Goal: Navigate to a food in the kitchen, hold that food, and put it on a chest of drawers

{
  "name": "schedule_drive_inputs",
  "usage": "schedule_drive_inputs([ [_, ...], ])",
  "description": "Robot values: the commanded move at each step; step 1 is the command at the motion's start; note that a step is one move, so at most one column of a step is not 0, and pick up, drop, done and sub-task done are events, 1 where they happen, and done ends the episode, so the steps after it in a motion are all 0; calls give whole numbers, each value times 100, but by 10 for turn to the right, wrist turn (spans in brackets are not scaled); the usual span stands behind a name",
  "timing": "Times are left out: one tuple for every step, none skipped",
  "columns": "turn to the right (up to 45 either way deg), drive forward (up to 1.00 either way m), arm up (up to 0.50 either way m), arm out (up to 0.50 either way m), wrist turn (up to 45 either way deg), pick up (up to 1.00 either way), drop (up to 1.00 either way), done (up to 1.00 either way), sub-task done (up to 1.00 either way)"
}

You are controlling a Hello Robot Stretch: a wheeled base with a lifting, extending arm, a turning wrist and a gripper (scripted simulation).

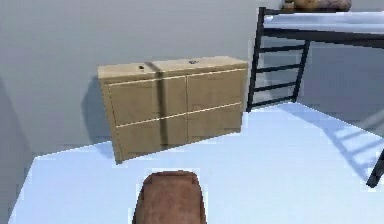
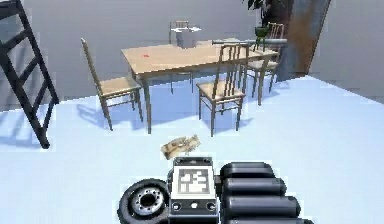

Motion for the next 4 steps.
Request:
schedule_drive_inputs([
  [30,0,0,0,0,0,0,0,0],
  [0,100,0,0,0,0,0,0,0],
  [30,0,0,0,0,0,0,0,0],
  [0,55,0,0,0,0,0,0,0],
])
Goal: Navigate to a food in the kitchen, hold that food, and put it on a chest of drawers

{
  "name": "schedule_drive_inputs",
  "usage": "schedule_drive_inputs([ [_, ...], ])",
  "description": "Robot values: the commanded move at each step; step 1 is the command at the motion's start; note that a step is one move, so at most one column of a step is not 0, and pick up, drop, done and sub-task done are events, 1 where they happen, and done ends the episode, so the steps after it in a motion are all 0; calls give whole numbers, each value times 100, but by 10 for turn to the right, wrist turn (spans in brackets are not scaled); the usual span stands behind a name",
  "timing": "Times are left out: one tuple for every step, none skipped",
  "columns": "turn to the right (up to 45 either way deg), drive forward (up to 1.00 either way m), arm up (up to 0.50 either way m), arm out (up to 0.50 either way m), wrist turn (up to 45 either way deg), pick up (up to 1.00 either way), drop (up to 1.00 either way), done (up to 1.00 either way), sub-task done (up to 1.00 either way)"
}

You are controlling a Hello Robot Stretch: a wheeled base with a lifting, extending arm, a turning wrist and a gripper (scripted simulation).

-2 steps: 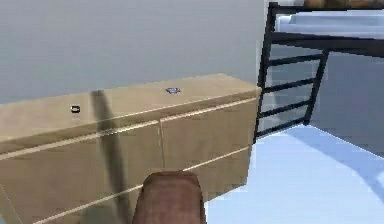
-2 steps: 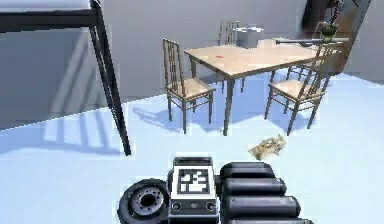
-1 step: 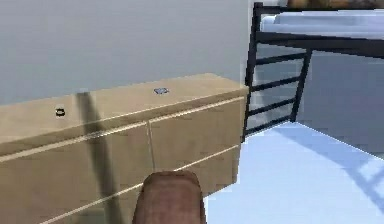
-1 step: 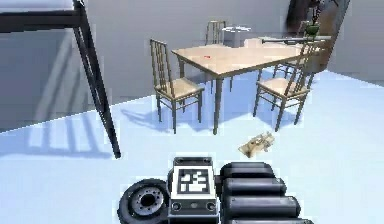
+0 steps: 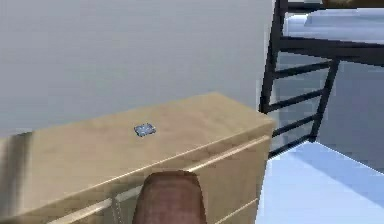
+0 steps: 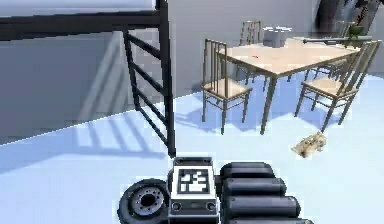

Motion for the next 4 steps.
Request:
schedule_drive_inputs([
  [450,0,0,0,0,0,0,0,0],
  [450,0,0,0,0,0,0,0,0],
  [390,0,0,0,0,0,0,0,0],
  [-450,0,0,0,0,0,0,0,0],
])
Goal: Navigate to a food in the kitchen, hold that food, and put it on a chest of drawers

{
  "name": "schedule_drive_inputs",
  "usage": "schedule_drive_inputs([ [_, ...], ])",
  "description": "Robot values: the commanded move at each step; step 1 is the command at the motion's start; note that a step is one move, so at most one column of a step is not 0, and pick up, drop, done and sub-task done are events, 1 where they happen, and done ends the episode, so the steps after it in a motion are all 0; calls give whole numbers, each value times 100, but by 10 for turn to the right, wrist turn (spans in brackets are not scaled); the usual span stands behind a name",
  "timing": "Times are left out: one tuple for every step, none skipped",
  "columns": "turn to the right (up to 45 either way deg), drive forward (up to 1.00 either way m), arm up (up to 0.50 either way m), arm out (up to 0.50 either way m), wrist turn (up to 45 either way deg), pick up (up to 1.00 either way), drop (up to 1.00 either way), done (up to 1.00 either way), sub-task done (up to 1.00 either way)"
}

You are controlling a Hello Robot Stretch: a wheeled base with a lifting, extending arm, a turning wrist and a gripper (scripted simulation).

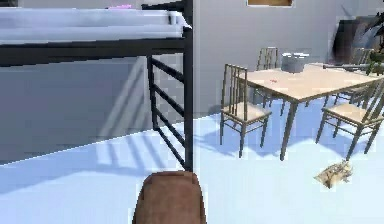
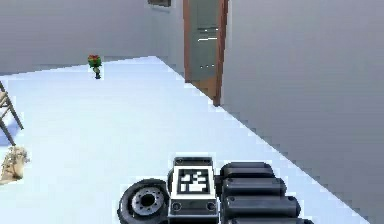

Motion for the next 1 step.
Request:
schedule_drive_inputs([
  [-450,0,0,0,0,0,0,0,0],
])
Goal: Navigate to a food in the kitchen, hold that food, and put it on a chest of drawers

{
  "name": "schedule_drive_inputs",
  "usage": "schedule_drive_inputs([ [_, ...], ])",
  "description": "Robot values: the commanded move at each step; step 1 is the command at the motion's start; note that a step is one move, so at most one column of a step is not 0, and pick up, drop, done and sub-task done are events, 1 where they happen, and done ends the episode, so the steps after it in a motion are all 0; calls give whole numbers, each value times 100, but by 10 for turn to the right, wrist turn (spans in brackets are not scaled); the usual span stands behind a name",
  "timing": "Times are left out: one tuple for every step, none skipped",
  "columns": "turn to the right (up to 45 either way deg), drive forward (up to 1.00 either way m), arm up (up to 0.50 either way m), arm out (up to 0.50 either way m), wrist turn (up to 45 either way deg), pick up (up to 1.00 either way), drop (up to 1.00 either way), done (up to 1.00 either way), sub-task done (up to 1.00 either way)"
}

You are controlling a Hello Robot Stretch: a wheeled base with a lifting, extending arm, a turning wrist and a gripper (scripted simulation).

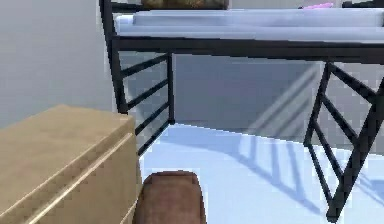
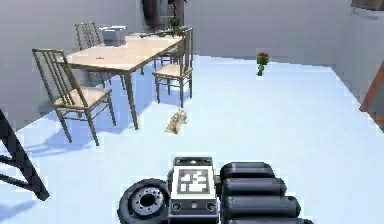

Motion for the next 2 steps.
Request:
schedule_drive_inputs([
  [-450,0,0,0,0,0,0,0,0],
  [-120,0,0,0,0,0,0,0,0],
])
